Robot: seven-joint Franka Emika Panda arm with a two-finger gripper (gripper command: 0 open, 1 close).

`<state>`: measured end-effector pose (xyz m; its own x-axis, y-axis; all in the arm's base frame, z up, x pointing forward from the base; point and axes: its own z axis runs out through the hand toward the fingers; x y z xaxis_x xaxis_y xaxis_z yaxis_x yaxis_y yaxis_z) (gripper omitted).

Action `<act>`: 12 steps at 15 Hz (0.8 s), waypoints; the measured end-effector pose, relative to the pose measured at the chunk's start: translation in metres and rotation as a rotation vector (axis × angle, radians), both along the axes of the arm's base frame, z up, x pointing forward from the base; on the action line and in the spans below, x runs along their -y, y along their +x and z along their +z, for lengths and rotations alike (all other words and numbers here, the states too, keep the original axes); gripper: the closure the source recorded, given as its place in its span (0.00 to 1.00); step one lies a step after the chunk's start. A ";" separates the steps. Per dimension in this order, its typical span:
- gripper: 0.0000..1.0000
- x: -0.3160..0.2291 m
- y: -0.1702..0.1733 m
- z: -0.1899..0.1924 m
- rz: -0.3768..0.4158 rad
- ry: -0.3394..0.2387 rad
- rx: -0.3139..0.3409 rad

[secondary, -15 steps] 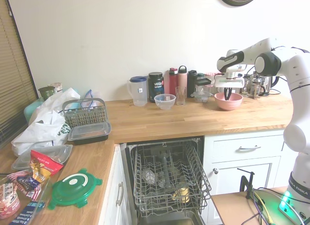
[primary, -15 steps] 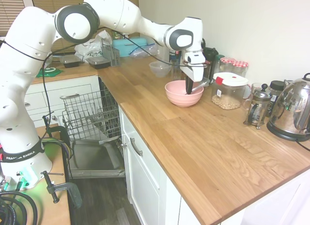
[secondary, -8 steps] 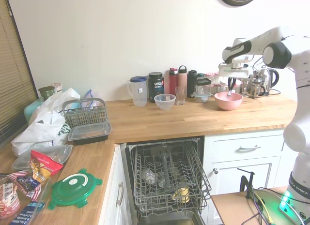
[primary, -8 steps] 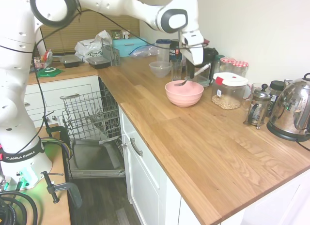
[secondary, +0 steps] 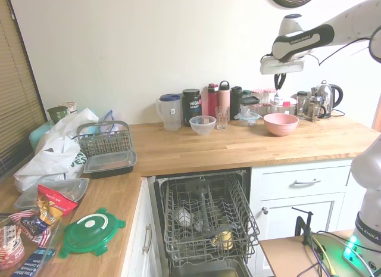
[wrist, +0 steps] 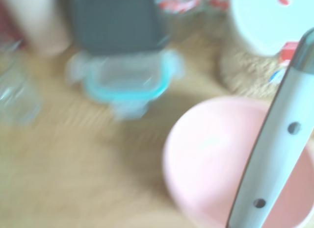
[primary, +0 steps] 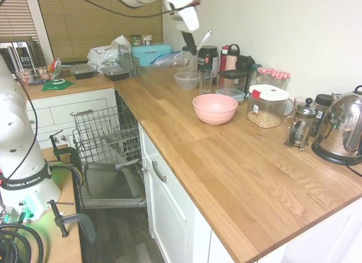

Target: Put the fork in the dishwasher

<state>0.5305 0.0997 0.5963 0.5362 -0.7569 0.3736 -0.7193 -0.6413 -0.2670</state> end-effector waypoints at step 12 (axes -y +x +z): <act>1.00 -0.260 -0.267 -0.168 0.192 -0.363 0.091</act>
